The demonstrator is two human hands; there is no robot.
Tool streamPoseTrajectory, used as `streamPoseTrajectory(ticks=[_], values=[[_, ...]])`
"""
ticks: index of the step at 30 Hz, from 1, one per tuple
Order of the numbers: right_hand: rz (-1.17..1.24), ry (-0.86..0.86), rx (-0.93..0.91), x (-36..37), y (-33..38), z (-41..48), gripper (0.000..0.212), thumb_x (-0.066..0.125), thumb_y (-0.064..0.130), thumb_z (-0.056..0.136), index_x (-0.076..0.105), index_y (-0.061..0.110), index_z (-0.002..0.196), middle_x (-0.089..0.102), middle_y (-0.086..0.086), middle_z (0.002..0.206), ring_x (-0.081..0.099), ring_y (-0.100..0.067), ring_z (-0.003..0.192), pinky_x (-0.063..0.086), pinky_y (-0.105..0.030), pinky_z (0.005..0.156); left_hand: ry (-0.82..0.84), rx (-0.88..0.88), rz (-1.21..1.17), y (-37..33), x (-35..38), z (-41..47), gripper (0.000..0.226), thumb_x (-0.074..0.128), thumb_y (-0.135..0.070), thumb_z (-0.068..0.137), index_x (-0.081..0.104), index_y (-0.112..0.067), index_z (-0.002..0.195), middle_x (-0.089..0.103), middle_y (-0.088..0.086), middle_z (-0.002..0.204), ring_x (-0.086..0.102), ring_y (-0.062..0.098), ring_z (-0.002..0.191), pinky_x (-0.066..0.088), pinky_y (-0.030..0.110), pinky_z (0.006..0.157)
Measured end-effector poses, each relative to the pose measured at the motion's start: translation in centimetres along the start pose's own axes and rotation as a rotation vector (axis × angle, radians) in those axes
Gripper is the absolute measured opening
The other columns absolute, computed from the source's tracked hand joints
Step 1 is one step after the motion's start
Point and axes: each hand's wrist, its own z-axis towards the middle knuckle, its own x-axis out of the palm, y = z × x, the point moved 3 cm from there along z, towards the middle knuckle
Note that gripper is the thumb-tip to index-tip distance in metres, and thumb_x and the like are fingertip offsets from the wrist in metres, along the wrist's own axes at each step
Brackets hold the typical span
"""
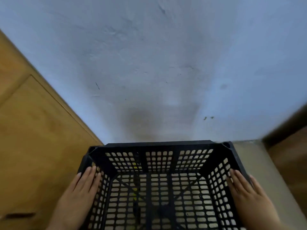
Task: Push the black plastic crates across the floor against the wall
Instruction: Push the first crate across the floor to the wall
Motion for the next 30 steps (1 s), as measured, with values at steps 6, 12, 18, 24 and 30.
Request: streamPoseTrajectory(ticks=[6,12,18,24,30], values=[[-0.032,0.088,-0.031,10.0,-0.4,8.8,0.06,0.024,0.021,0.083,0.033,-0.006,0.136,-0.007,-0.008,0.159,-0.007,-0.018,0.146,-0.001,-0.041,0.117,0.162,-0.088,-0.012,2.3,8.3,8.6,0.093,0.067,-0.008,0.07,0.01,-0.003,0.144,-0.008,0.024,0.149,-0.012,0.023,0.141,-0.036,0.036,0.101],[-0.107,0.219,-0.021,17.9,0.3,13.5,0.06,0.032,0.02,0.067,0.062,-0.007,0.111,0.055,-0.023,0.128,-0.007,-0.02,0.146,-0.004,-0.041,0.117,0.238,-0.137,-0.073,3.2,15.6,13.5,0.096,0.073,-0.008,0.059,0.024,0.0,0.142,0.007,0.022,0.148,0.014,0.029,0.141,-0.03,0.036,0.107],[-0.094,0.322,0.038,22.4,1.7,15.5,0.063,0.064,0.016,0.057,0.06,-0.008,0.116,0.052,-0.024,0.131,-0.009,-0.02,0.146,-0.006,-0.044,0.117,0.172,-0.102,-0.058,5.7,21.3,15.6,0.108,0.082,0.001,0.037,0.038,0.001,0.135,0.032,0.026,0.144,-0.007,0.025,0.145,-0.015,0.038,0.116],[-0.04,0.331,0.123,24.3,3.7,16.2,0.06,0.033,0.018,0.068,0.06,-0.008,0.114,0.054,-0.027,0.129,-0.01,-0.02,0.146,-0.005,-0.046,0.116,0.316,-0.204,-0.022,8.0,23.9,17.4,0.117,0.085,-0.008,0.039,0.026,-0.003,0.14,0.02,0.024,0.15,-0.016,0.025,0.144,-0.017,0.041,0.115],[-0.042,0.301,0.144,22.7,4.4,17.1,0.061,0.042,0.02,0.066,0.056,-0.004,0.12,0.048,-0.022,0.134,-0.012,-0.019,0.146,-0.005,-0.045,0.116,0.29,-0.35,-0.021,7.0,21.4,18.2,0.089,0.039,-0.038,0.089,-0.033,-0.012,0.135,-0.04,0.019,0.141,-0.036,0.029,0.131,-0.045,0.045,0.083]])
